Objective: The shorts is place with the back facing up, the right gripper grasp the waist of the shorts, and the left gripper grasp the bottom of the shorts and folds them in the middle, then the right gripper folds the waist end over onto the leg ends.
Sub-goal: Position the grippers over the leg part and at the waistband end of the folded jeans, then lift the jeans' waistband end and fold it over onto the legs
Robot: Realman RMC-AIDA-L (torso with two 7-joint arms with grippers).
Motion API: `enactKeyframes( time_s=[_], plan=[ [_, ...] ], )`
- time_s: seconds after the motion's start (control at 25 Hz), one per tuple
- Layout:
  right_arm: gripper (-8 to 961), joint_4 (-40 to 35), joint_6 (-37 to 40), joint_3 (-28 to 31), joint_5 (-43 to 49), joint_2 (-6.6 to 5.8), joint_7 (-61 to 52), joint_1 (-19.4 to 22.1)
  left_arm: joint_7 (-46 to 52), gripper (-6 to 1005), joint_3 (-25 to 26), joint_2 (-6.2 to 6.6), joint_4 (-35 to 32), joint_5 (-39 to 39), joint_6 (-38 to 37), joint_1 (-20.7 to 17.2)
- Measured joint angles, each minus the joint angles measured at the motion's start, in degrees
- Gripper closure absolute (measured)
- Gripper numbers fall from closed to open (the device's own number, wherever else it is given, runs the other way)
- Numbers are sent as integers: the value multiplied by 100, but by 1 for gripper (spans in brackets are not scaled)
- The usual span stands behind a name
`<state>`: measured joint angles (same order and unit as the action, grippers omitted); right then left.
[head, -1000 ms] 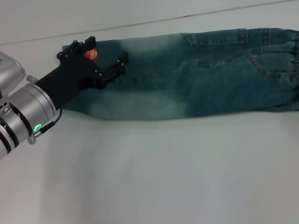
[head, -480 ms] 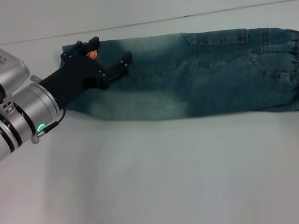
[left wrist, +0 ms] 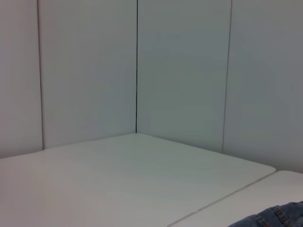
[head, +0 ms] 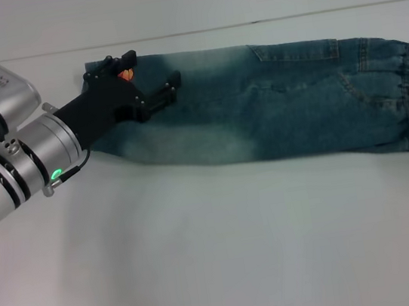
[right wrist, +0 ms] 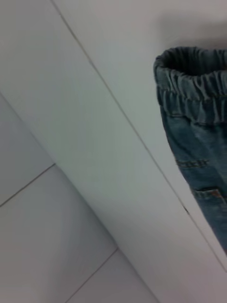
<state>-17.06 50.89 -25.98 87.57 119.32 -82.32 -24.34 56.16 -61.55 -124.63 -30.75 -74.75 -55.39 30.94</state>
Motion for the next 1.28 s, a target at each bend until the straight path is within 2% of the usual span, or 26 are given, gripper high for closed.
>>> enactKeyframes(
  time_s=[0.08,0.28,0.52,0.64,0.72,0.88,1.0,1.12,1.16,1.2,1.28],
  plan=[
    [269,0,-53,-33,14,-4,-8,-20,-1,124,-29,0,0,-1,-2,0],
    [518,-34,56,-80,20,-1,47,8,0,124,-97,0,0,-1,-6,0],
    [748,-51,269,-83,23,3,210,35,-55,123,-149,0,112,47,-100,34],
    [808,-57,490,-58,21,-1,238,84,-540,123,-149,0,475,424,-269,124],
    [817,-110,808,-31,5,-9,259,170,-1050,127,-152,0,870,844,-480,216],
    [835,-401,1533,82,-34,22,205,458,-2235,145,-123,0,2141,1890,-996,595],
    [849,-552,2185,204,-30,13,130,656,-2695,158,-14,0,2757,2279,-1167,839],
    [854,-891,2728,178,39,9,-133,860,-3222,207,575,0,3457,2389,-1178,1163],
    [855,-997,2893,168,78,10,-230,923,-3666,223,1102,1,3816,2346,-1127,1301],
    [855,-1100,3031,160,120,12,-319,984,-3666,239,1102,1,3816,2346,-1127,1301],
    [856,-1328,3348,162,241,20,-501,1113,-4181,272,1546,0,4096,2250,-1052,1414]
  ],
)
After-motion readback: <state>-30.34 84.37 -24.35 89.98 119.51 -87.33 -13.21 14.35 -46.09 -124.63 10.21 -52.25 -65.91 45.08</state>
